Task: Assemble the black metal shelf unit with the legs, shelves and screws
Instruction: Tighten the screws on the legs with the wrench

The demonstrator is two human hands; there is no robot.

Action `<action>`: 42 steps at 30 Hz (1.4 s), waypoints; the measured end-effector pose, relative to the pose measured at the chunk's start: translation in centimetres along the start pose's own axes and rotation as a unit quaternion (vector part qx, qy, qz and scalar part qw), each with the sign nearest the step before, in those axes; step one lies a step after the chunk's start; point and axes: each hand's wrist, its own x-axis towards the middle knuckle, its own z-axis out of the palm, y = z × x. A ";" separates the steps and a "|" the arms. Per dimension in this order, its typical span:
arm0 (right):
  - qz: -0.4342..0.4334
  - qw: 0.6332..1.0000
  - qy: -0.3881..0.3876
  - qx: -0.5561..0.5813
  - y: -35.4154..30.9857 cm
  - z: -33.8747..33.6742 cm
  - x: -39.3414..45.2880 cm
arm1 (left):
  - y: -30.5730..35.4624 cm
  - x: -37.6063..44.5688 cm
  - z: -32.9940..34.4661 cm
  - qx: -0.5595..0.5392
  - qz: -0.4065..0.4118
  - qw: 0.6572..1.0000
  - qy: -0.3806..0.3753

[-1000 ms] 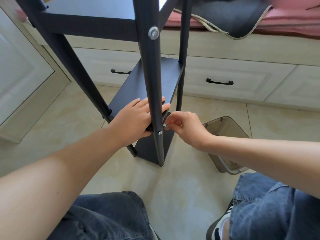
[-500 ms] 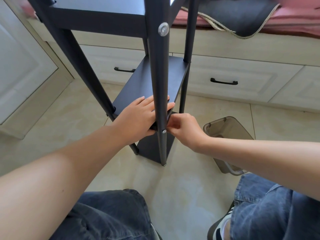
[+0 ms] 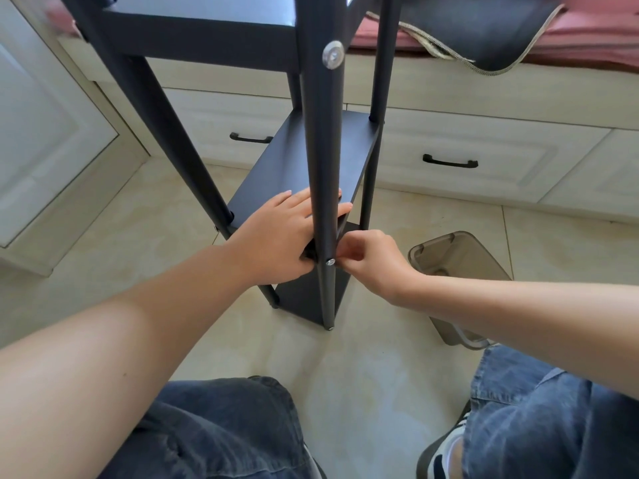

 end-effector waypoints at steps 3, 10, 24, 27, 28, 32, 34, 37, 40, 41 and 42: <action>0.013 1.000 -0.001 -0.007 0.4 -0.6 -0.4 | 0.0 0.2 -0.3 -0.026 -0.014 0.999 -0.021; 0.023 0.999 -0.001 -0.030 1.2 -2.3 -1.8 | 0.8 0.6 -0.8 -0.063 -0.065 0.992 -0.093; 0.022 0.997 0.057 -0.040 0.5 -5.0 -1.7 | 2.3 0.9 -1.9 -0.203 -0.175 0.961 -0.071; 0.034 0.995 0.081 -0.042 0.1 -5.8 -0.9 | 1.7 0.0 -2.8 -0.233 -0.186 0.950 -0.094; 0.041 0.995 0.089 -0.038 -0.1 -5.9 -0.5 | 1.4 -0.4 -3.2 -0.248 -0.192 0.943 -0.112; 0.063 0.993 0.103 0.000 -1.0 -6.1 0.6 | 0.4 -1.9 -5.9 -0.305 -0.233 0.908 -0.168; 0.063 0.993 0.102 0.016 -1.6 -5.9 0.9 | -0.4 -3.0 -7.1 -0.332 -0.264 0.890 -0.165; 0.055 0.994 0.091 0.027 -2.3 -5.6 1.1 | -2.2 -5.3 -8.1 -0.354 -0.314 0.870 -0.137; 0.051 0.995 0.081 0.032 -2.6 -5.2 1.3 | -4.0 -7.5 -8.6 -0.378 -0.363 0.848 -0.077; 0.050 0.995 0.079 0.032 -2.7 -5.2 1.3 | -4.5 -7.9 -8.6 -0.380 -0.383 0.840 -0.052; 0.049 0.995 0.077 0.032 -2.8 -5.1 1.4 | -4.9 -8.3 -8.6 -0.377 -0.406 0.832 -0.023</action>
